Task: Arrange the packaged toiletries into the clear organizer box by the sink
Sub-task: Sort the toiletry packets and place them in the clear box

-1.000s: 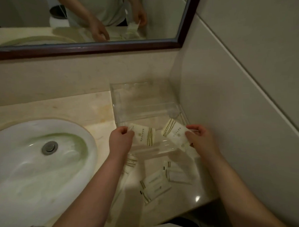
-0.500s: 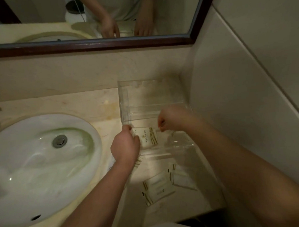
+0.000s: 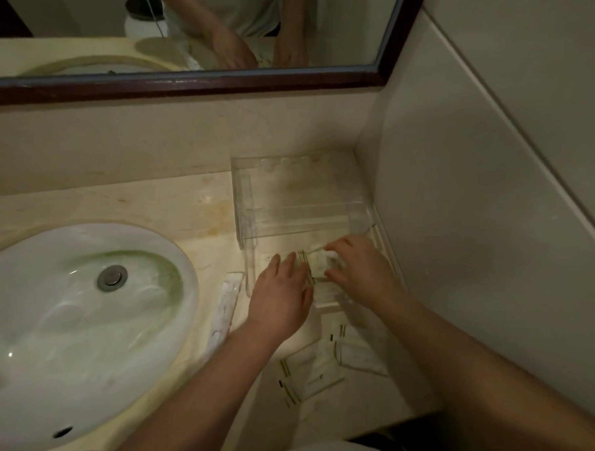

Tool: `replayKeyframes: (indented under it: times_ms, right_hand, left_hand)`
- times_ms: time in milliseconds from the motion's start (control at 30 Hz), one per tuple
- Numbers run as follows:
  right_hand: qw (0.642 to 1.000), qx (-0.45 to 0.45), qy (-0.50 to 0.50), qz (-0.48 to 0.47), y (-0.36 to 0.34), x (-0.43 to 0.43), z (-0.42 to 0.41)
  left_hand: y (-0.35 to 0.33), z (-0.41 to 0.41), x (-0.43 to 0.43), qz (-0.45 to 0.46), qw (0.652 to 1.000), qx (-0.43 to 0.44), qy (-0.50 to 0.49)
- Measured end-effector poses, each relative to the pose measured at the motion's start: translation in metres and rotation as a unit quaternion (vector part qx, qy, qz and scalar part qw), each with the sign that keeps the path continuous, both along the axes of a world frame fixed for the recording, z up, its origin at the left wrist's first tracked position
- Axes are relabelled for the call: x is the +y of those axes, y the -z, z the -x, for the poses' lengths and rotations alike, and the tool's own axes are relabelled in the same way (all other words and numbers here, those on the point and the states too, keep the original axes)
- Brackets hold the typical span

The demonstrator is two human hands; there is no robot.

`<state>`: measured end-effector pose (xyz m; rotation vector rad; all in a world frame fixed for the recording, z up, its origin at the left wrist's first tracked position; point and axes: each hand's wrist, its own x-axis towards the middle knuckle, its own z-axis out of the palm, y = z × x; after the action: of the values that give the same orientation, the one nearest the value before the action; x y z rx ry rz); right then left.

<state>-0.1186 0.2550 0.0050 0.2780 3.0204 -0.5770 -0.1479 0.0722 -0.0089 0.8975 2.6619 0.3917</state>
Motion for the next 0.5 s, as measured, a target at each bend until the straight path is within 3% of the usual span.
replayKeyframes:
  times_ms: [133,500]
  right_hand:
    - [0.999,-0.038,0.01,-0.016,0.012,-0.005,-0.001]
    - [0.998,-0.054,0.023,0.023,0.01,0.002,-0.006]
  left_hand:
    - [0.003,-0.003,-0.008,0.049,0.998,0.019,0.044]
    - [0.005,0.0,-0.024,0.051,0.997,0.007,0.065]
